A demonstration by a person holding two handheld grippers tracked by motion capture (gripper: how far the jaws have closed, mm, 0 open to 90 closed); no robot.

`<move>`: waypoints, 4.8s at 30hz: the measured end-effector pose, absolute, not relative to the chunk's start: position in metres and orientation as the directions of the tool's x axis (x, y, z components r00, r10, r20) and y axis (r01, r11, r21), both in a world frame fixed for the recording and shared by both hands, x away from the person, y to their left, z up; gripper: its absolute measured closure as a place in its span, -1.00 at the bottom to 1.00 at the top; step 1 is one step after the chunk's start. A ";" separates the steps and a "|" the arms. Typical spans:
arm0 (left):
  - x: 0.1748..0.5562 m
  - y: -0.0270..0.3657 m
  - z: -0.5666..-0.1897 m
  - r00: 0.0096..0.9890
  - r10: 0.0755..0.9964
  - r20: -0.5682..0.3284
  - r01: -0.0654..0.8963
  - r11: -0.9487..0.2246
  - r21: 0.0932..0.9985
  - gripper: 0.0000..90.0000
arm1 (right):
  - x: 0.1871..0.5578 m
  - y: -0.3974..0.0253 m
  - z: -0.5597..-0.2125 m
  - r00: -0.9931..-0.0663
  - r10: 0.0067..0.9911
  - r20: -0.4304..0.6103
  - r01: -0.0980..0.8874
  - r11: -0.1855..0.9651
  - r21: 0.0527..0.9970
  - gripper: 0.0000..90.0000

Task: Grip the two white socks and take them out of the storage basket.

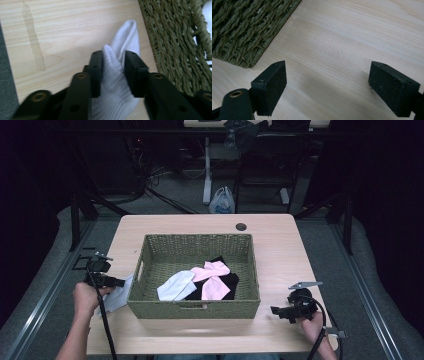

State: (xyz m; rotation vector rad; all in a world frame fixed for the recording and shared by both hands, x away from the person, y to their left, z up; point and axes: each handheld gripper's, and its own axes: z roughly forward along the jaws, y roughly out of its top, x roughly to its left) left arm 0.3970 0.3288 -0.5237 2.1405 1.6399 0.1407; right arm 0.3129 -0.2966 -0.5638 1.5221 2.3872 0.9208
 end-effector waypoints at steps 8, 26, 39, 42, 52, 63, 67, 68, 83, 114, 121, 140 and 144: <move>0.387 0.333 -0.484 0.279 0.944 -0.177 0.866 -0.168 0.471 -0.41 | 0.313 -0.296 -0.564 -0.467 0.865 0.184 0.764 0.290 0.576 -0.67; 0.397 0.249 -0.404 0.486 0.872 -0.059 0.727 -0.366 0.580 -0.99 | 0.313 -0.297 -0.564 -0.467 0.865 0.182 0.763 0.290 0.578 -0.67; 0.420 0.187 -0.430 0.592 0.803 -0.065 0.701 -0.474 0.532 -0.99 | 0.313 -0.298 -0.564 -0.467 0.864 0.187 0.760 0.284 0.585 -0.67; 0.424 0.176 -0.441 0.608 0.790 -0.079 0.703 -0.490 0.515 -0.99 | 0.313 -0.298 -0.564 -0.465 0.865 0.188 0.761 0.281 0.585 -0.67; 0.438 0.147 -0.475 0.661 0.740 -0.124 0.702 -0.551 0.451 -0.85 | 0.313 -0.299 -0.563 -0.465 0.865 0.188 0.763 0.284 0.581 -0.67; 0.448 0.131 -0.503 0.668 0.728 -0.154 0.719 -0.576 0.389 -0.71 | 0.313 -0.300 -0.564 -0.463 0.867 0.184 0.762 0.282 0.583 -0.67; 0.450 0.127 -0.510 0.679 0.715 -0.168 0.717 -0.596 0.361 -0.62 | 0.313 -0.300 -0.563 -0.452 0.872 0.188 0.761 0.267 0.591 -0.67; 0.451 0.126 -0.512 0.684 0.708 -0.175 0.715 -0.604 0.351 -0.55 | 0.313 -0.300 -0.563 -0.452 0.872 0.188 0.760 0.266 0.593 -0.67; 0.454 0.115 -0.534 0.679 0.720 -0.144 0.733 -0.649 0.205 0.18 | 0.313 -0.301 -0.563 -0.454 0.871 0.188 0.761 0.269 0.590 -0.67; 0.440 0.149 -0.465 0.675 0.735 -0.070 0.699 -0.606 0.379 0.87 | 0.313 -0.300 -0.563 -0.448 0.874 0.189 0.763 0.264 0.590 -0.67; 0.437 0.152 -0.445 0.680 0.730 -0.070 0.684 -0.597 0.420 0.87 | 0.313 -0.300 -0.563 -0.450 0.873 0.190 0.764 0.266 0.588 -0.67; 0.435 0.151 -0.393 0.700 0.713 -0.043 0.637 -0.596 0.488 0.87 | 0.313 -0.300 -0.564 -0.453 0.871 0.190 0.763 0.268 0.587 -0.67; 0.436 0.152 -0.380 0.698 0.715 -0.034 0.632 -0.594 0.499 0.87 | 0.313 -0.300 -0.564 -0.454 0.870 0.192 0.766 0.270 0.584 -0.67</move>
